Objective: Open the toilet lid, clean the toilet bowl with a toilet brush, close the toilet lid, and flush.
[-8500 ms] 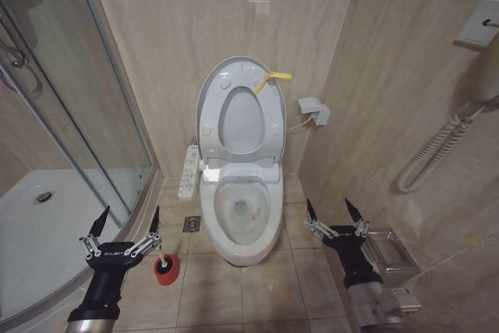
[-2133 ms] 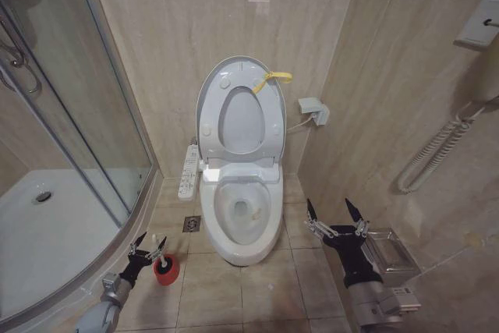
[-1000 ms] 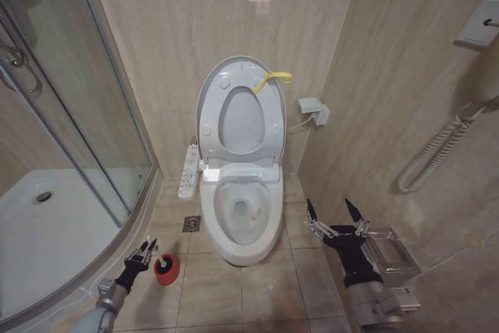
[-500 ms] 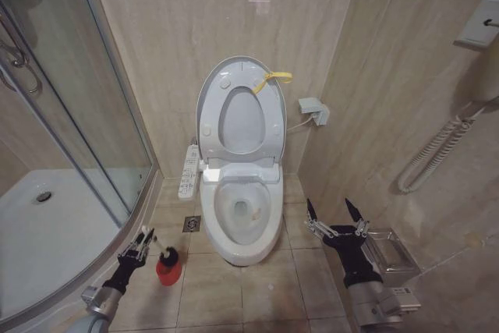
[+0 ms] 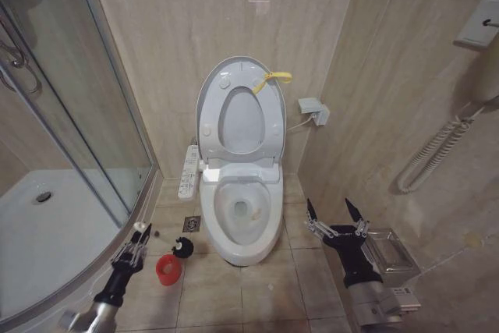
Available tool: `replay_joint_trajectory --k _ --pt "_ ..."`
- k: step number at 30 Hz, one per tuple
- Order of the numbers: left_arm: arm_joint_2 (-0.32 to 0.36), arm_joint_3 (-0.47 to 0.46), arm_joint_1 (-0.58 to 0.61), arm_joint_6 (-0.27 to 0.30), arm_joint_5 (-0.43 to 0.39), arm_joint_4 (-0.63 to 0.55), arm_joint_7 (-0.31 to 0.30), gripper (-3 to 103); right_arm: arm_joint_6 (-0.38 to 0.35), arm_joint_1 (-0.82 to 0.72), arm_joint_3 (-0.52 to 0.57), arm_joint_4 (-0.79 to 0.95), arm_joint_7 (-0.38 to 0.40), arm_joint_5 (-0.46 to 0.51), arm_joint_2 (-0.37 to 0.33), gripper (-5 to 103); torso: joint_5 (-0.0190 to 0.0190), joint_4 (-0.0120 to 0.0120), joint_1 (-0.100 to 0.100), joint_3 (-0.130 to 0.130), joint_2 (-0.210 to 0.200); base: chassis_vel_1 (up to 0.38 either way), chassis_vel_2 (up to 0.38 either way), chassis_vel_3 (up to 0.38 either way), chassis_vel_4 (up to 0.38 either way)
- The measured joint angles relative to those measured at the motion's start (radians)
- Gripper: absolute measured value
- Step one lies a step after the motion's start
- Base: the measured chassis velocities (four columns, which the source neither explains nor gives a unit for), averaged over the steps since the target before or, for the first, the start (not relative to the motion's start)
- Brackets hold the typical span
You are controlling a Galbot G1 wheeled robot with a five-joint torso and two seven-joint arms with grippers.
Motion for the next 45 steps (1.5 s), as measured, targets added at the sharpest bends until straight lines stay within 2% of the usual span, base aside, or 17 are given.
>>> replay_joint_trajectory --k 3,5,7,10,18,20,25,29,32,36,45 --pt "0.005 -0.033 0.096 -0.012 -0.057 -0.088 0.054 20 0.000 0.000 0.000 0.000 0.000 0.000 0.000 100 0.0000 0.0001 0.000 0.000 0.000 0.000 0.000 0.000 0.000" --pt "0.008 -0.035 0.112 -0.012 -0.079 -0.108 0.067 20 0.000 0.000 0.000 0.000 0.000 0.000 0.000 100 0.0000 0.0001 0.000 0.000 0.000 0.000 0.000 0.000 0.000" --pt "0.022 -0.026 0.155 0.000 -0.144 -0.176 0.092 20 0.000 0.000 0.000 0.000 0.000 0.000 0.000 100 0.0002 0.0000 0.000 0.000 0.000 0.000 0.000 0.000 0.000" --pt "0.028 -0.012 0.161 0.025 -0.171 -0.210 0.103 20 0.000 0.000 0.000 0.000 0.000 0.000 0.000 100 0.0001 -0.0003 0.000 0.000 0.000 0.000 0.000 0.000 0.000" --pt "0.046 0.099 0.143 0.133 -0.246 -0.293 0.078 20 0.000 0.000 0.000 0.000 0.000 0.000 0.000 100 0.0001 0.0000 0.000 0.000 0.000 0.000 0.000 0.000 0.000" --pt "0.054 0.152 0.096 0.186 -0.278 -0.321 0.053 20 0.000 0.000 0.000 0.000 0.000 0.000 0.000 100 0.0001 0.0000 0.000 0.000 0.000 0.000 0.000 0.000 0.000" --pt "0.080 0.191 0.004 0.234 -0.324 -0.332 0.018 20 0.000 0.000 0.000 0.000 0.000 0.000 0.000 100 0.0000 -0.0003 0.000 0.000 0.000 0.000 0.000 0.000 0.000" --pt "0.108 0.190 -0.077 0.245 -0.358 -0.300 0.009 20 0.000 0.000 0.000 0.000 0.000 0.000 0.000 100 0.0001 -0.0001 0.000 0.000 0.000 0.000 0.000 0.000 0.000" --pt "0.136 0.189 -0.137 0.222 -0.360 -0.233 0.036 20 0.000 0.000 0.000 0.000 0.000 0.000 0.000 100 0.0000 -0.0001 0.000 0.000 0.000 0.000 0.000 0.000 0.000" --pt "0.195 0.219 -0.241 0.189 -0.379 -0.066 0.066 20 0.000 0.000 0.000 0.000 0.000 0.000 0.000 100 -0.0002 0.0001 0.000 0.000 0.000 0.000 0.000 0.000 0.000" --pt "0.221 0.293 -0.384 0.192 -0.415 0.050 0.065 20 0.000 0.000 0.000 0.000 0.000 0.000 0.000 100 0.0000 -0.0002 0.000 0.000 0.000 0.000 0.000 0.000 0.000"
